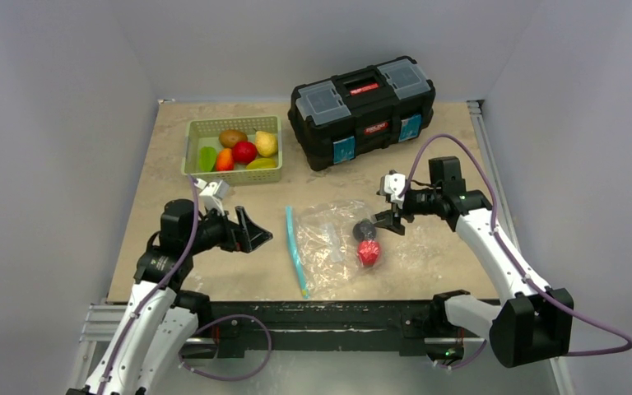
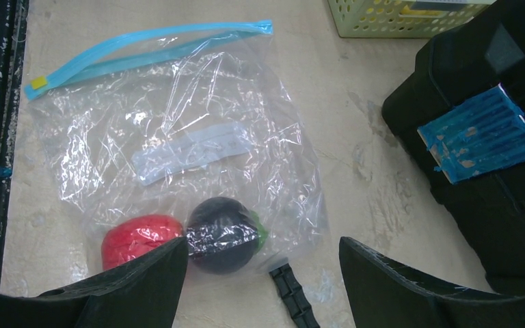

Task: Open the zip-top bag and remove the fake food
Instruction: Adjust the fake fruit in the zipper food storage bag.

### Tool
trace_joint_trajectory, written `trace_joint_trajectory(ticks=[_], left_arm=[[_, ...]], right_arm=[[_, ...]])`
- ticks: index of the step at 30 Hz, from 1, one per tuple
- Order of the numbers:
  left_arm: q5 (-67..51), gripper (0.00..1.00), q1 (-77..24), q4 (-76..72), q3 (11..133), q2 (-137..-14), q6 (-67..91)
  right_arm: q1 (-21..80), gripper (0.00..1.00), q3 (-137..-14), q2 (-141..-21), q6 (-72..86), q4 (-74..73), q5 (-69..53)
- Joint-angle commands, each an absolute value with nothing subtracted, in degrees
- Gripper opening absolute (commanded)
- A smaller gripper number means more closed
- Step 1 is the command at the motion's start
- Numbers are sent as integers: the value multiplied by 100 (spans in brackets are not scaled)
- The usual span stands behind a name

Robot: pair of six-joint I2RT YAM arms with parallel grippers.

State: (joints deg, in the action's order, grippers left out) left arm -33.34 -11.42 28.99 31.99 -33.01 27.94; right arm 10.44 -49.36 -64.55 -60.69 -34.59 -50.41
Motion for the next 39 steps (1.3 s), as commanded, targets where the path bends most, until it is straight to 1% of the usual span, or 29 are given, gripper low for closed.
trace_joint_trajectory(ticks=[1,31,39], left_arm=[[-3090,100,-1228,2832,3274,-3336,2861],[-2847,100,-1662,2904,3146,-3278,2869],[-2515,100,-1986,2901,3047,-3296,2942]], right_arm=[[1005,80,-4897,-6486,-6110,-3282,-5089],[1009,82,-4782,-6526,-6017,-3079,-4907],[1010,82,-4759,-6588,-6073,-3110,-4883]])
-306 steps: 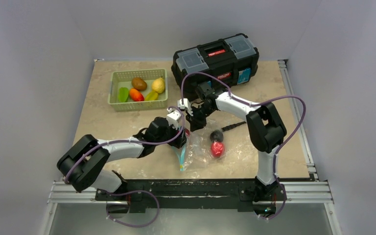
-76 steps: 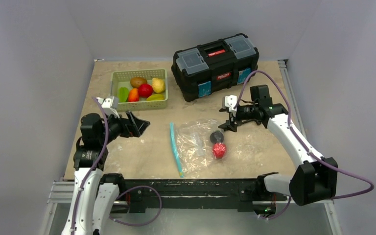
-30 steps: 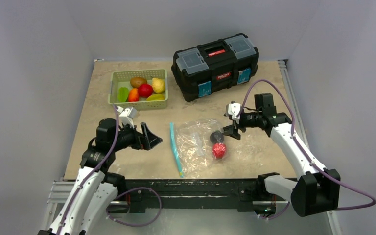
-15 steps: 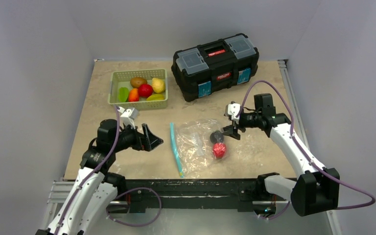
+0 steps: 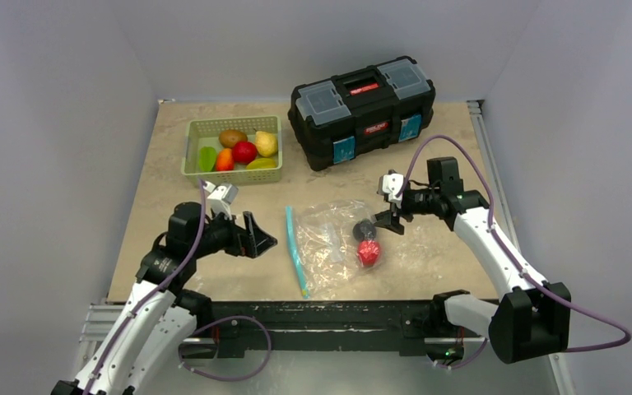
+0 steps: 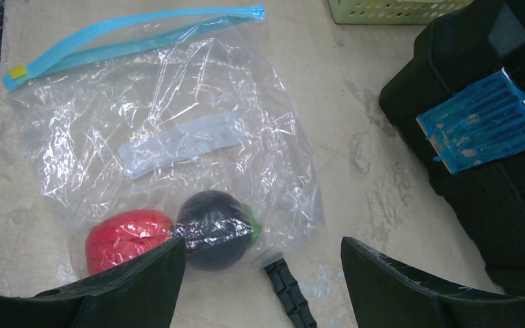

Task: Open the zip-top bag and remove the fake food
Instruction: Adjust the fake fruit in the zipper food storage bag.

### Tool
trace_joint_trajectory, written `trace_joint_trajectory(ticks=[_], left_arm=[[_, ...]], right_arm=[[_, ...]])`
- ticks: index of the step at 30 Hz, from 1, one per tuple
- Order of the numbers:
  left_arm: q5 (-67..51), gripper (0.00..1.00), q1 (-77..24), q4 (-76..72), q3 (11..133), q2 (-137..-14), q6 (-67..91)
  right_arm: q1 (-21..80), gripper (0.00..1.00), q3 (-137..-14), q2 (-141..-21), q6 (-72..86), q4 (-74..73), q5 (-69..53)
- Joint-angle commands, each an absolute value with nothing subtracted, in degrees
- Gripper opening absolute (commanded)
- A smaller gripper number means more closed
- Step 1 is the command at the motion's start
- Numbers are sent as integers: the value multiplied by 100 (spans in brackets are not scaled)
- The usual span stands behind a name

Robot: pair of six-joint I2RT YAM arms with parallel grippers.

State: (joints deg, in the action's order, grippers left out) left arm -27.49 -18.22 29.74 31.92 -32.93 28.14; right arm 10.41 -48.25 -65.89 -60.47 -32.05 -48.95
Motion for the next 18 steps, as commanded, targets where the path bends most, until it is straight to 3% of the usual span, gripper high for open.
trace_joint_trajectory(ticks=[1,18], left_arm=[[-2444,100,-2032,2857,3001,-3285,2989],[-2271,99,-2333,2342,2554,-3214,3172]], right_arm=[[1011,82,-4755,-6592,-6092,-3118,-4879],[1015,84,-4751,-6689,-6106,-3076,-4737]])
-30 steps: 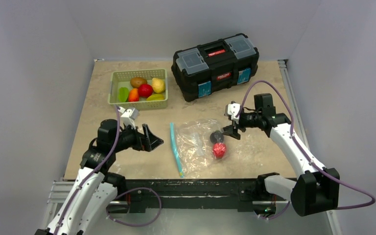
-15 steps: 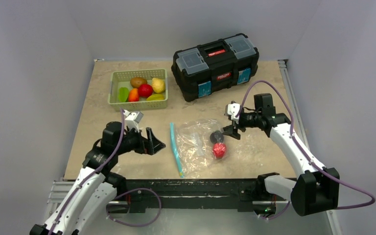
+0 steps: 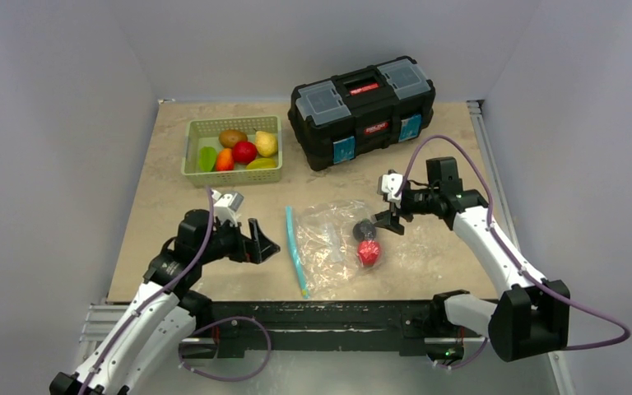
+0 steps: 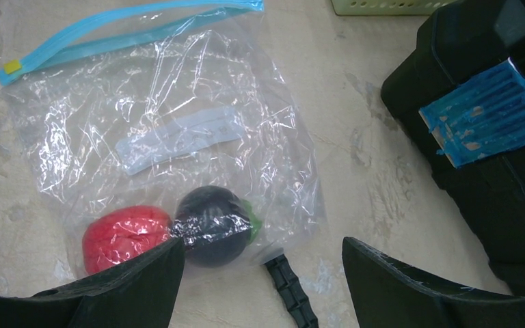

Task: Open the zip-top bag and remove the fake food
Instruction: Adjust the fake fruit in the zipper food storage bag.

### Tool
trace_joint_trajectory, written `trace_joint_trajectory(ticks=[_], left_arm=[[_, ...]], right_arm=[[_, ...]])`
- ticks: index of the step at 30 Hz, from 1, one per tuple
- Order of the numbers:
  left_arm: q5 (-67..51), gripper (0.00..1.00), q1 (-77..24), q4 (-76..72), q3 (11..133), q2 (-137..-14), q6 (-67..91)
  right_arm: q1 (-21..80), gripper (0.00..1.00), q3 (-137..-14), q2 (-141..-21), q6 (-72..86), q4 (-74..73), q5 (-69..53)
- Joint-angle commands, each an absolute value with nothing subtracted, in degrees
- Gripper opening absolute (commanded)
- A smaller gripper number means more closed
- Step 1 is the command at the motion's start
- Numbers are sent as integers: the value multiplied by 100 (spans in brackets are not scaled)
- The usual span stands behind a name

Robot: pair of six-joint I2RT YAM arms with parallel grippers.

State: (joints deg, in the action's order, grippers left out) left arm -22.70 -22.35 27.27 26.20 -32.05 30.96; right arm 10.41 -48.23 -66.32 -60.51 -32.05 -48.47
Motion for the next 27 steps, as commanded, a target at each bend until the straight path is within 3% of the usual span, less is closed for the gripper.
trace_joint_trajectory(ticks=[1,11,14,18,21,27], left_arm=[[-2261,99,-2352,2308,2538,-3223,3166],[-1925,97,-2646,2083,2431,-3498,3150],[-1626,88,-2682,2133,2453,-3649,3127],[-1242,76,-2721,2353,2650,-4013,3087],[-1142,73,-2811,2321,2706,-4218,3080],[-1106,72,-2981,2087,2702,-4550,3054]], right_arm=[[1019,83,-4751,-6716,-6131,-3074,-4709],[1468,78,-4896,-7251,-6336,-3133,-4006],[1739,71,-5010,-7456,-6270,-3101,-3728],[2002,55,-5190,-7761,-6223,-3151,-3399],[2030,47,-5215,-7880,-6268,-3247,-3291],[2091,39,-5141,-7991,-6405,-3323,-3229]])
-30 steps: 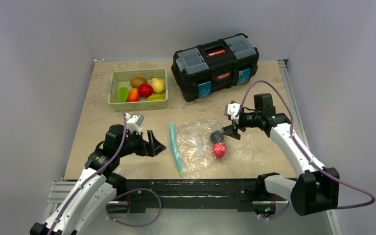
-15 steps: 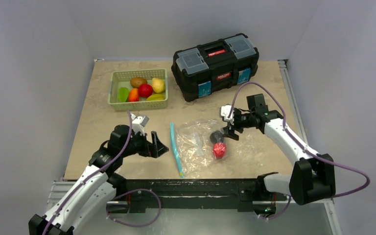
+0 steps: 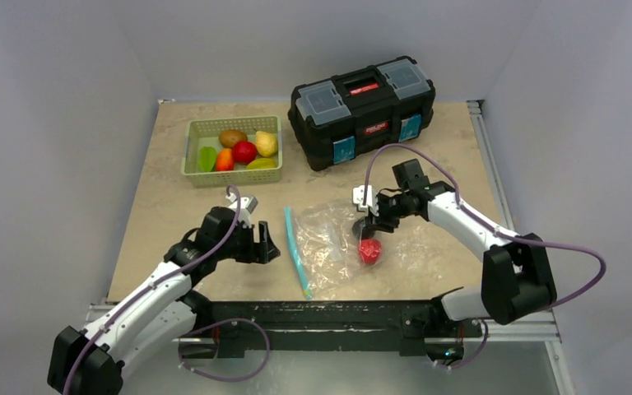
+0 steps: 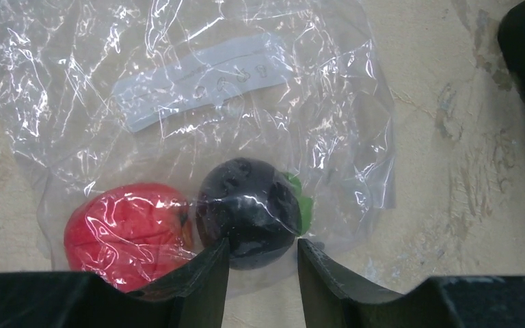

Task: Open the zip-top bag and remove the fake food
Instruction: Adjust the fake fruit in the zipper food storage bag.

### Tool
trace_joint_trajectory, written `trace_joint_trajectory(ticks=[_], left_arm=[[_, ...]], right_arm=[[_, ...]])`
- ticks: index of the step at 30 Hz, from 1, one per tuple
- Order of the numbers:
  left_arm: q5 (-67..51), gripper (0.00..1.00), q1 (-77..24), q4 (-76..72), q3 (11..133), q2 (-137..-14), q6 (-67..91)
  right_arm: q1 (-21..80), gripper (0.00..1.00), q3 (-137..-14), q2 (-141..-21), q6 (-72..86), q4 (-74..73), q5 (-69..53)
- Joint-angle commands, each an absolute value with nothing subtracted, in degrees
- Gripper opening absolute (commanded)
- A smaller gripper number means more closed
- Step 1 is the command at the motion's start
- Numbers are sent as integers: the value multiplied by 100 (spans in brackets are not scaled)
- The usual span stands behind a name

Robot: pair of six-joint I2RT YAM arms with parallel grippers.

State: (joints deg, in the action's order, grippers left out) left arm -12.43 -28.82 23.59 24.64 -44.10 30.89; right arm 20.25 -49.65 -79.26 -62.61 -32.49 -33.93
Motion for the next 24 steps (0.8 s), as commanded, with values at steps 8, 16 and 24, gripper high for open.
trace_joint_trajectory(ticks=[8,16,24], left_arm=[[-1206,68,-3107,1691,2735,-5082,2965],[-1269,65,-3267,1437,2813,-5565,2868],[-1338,52,-3494,1310,2773,-5634,2863]], right_arm=[[2297,31,-5197,-8256,-6425,-3349,-3104],[2482,21,-5467,-8647,-6543,-3439,-3046],[2619,15,-5737,-8982,-6434,-3583,-3307]])
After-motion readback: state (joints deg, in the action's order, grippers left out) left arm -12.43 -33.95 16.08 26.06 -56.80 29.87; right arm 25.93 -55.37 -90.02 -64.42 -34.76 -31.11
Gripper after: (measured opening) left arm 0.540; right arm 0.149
